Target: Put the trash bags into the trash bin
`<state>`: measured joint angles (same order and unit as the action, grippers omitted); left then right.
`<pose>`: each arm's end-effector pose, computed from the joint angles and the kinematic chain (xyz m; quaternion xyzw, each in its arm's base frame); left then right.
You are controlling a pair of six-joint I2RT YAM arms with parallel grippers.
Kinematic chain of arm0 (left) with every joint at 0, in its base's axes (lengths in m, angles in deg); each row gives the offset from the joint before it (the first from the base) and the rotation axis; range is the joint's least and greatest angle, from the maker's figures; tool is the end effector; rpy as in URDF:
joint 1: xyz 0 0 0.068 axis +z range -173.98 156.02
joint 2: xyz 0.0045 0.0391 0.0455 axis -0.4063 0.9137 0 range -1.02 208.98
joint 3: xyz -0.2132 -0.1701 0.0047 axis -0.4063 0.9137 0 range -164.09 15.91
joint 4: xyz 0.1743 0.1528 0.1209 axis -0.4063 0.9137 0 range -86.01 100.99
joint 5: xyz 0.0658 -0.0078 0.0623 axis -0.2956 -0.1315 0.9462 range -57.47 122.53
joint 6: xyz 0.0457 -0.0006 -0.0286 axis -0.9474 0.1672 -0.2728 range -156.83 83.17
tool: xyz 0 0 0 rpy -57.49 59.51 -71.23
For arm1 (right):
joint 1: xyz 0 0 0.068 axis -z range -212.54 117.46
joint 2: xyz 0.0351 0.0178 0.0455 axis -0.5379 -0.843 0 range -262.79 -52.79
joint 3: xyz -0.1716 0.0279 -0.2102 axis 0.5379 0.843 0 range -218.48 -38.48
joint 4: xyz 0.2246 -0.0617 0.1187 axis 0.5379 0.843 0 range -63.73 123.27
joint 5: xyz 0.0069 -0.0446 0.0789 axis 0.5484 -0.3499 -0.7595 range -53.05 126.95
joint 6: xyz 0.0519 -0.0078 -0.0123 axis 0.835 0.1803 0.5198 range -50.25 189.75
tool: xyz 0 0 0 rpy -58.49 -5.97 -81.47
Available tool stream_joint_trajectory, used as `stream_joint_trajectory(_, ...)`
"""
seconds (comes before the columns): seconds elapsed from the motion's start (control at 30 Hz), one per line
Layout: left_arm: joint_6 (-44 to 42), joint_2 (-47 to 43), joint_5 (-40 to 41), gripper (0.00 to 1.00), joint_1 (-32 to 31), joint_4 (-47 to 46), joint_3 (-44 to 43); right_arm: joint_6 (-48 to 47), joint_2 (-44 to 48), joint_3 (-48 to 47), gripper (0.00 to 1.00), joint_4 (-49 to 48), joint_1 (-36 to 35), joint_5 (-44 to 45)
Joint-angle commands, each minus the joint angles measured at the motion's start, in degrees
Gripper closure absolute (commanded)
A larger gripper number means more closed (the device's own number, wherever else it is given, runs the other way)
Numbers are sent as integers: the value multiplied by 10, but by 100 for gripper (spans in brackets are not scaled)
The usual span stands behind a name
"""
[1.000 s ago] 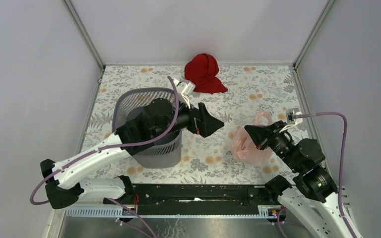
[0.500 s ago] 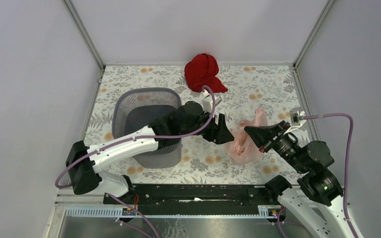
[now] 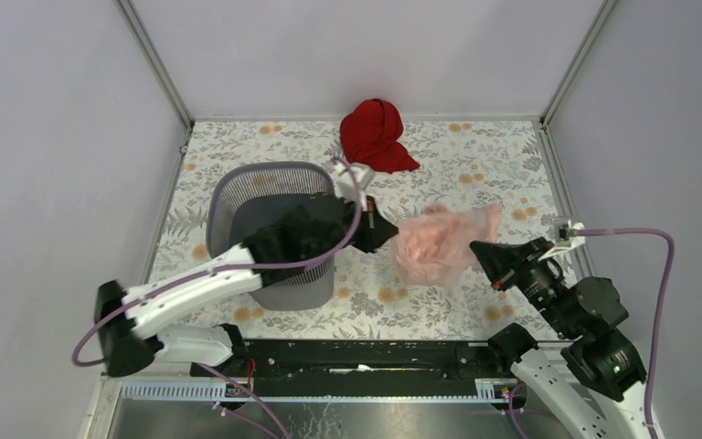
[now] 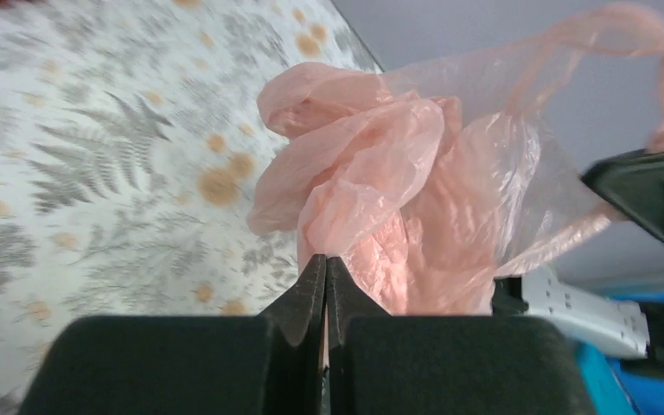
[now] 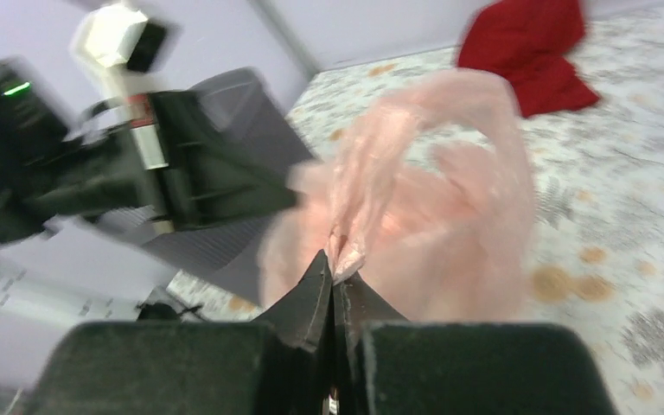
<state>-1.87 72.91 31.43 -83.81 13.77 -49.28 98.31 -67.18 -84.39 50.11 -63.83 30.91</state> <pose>0.1513 -0.2615 0.3544 0.1803 0.7914 -0.4351 0.3896 0.0409 0.0292 0.3730 -0.0554 0.6562 0.4051 0.6343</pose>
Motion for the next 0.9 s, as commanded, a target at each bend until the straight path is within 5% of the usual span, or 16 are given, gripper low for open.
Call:
stream_joint_trajectory(0.0,-23,-141,173,100,2,-66,62,80,48,-11,100,132,1,242)
stream_joint_trajectory(0.2,-34,-183,165,100,2,-96,98,137,116,67,100,92,2,207)
stream_joint_trajectory(0.43,-24,-142,93,100,2,-128,101,82,37,54,100,68,2,129)
stream_joint_trajectory(0.63,-64,-164,30,100,2,-211,109,97,38,45,100,128,2,211)
stream_joint_trajectory(0.87,-133,-248,127,100,2,-260,113,214,108,42,100,214,2,389)
